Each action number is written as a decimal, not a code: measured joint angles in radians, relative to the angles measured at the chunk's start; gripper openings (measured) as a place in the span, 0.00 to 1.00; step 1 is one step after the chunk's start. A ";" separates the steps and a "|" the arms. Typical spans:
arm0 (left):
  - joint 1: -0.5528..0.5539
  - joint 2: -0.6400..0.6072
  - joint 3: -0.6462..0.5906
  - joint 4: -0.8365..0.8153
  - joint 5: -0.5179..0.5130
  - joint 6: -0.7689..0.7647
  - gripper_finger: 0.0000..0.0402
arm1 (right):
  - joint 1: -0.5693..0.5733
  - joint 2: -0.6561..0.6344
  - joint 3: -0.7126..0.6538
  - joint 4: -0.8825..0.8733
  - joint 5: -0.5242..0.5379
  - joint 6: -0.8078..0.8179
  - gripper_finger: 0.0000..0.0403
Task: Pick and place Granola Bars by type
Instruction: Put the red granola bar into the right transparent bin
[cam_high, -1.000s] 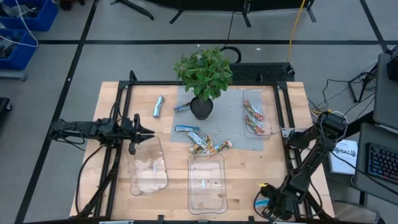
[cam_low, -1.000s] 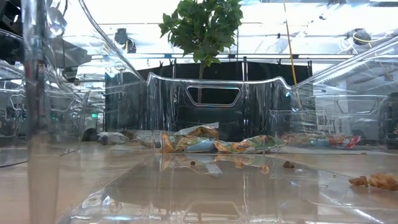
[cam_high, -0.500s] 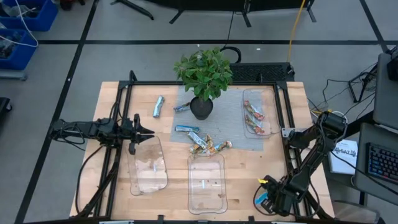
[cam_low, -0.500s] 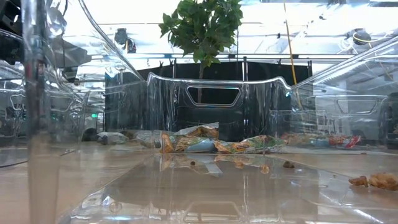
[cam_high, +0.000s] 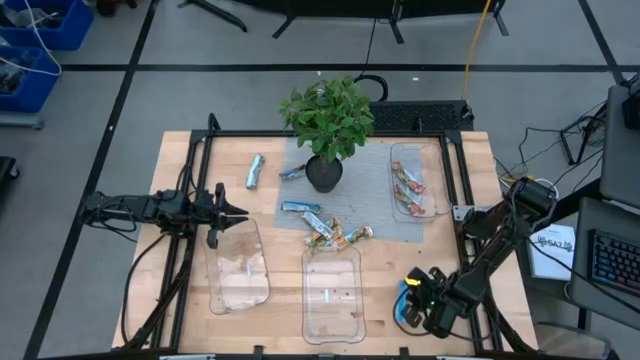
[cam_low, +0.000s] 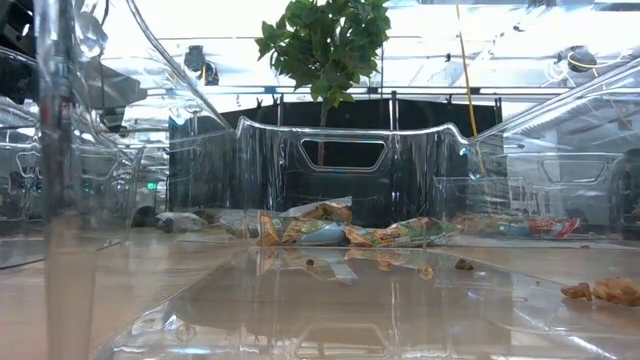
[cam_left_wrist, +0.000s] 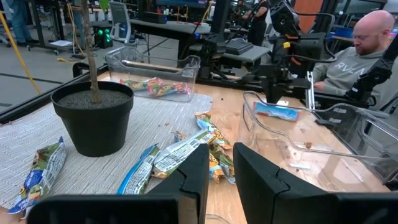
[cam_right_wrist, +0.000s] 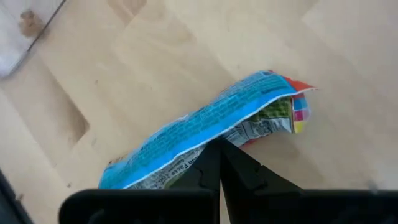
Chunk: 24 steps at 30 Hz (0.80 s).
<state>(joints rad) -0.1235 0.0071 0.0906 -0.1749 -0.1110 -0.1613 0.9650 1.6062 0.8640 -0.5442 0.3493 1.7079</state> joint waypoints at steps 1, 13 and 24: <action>0.000 0.000 0.000 0.000 0.000 0.000 0.19 | -0.005 0.000 -0.004 0.000 0.017 -0.004 0.00; 0.000 0.000 0.000 0.000 0.000 0.000 0.19 | -0.056 0.000 -0.077 0.018 0.140 -0.040 0.00; 0.000 0.000 0.000 0.000 0.000 0.000 0.19 | -0.057 -0.003 -0.146 0.072 0.352 -0.059 0.00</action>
<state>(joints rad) -0.1236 0.0071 0.0906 -0.1749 -0.1112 -0.1612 0.9081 1.6027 0.7182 -0.4720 0.7017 1.6484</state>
